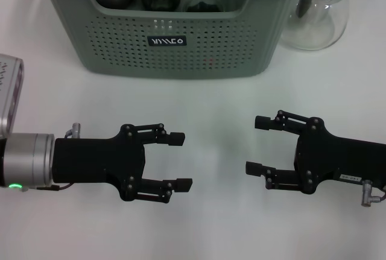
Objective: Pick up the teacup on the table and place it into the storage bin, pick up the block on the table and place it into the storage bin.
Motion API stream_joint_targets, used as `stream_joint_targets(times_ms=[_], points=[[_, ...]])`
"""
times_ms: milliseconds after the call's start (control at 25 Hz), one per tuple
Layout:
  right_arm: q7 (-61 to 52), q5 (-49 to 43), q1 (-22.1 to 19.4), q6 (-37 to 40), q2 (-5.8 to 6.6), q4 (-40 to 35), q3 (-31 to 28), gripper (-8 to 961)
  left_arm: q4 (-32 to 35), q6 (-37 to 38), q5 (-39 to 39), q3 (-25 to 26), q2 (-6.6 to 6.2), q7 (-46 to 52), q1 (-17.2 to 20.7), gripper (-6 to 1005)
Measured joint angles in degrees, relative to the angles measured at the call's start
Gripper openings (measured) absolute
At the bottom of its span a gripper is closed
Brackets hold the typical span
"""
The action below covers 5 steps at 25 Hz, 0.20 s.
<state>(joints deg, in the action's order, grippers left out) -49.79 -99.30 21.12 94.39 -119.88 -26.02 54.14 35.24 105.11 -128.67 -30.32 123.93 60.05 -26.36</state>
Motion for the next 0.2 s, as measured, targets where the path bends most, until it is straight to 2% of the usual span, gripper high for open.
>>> stream_joint_targets(times_ms=[200], points=[[0.02, 0.04, -0.01, -0.01, 0.00, 0.10, 0.00, 849, 0.00, 0.00, 0.00, -0.01, 0.00, 0.13, 0.00, 816]])
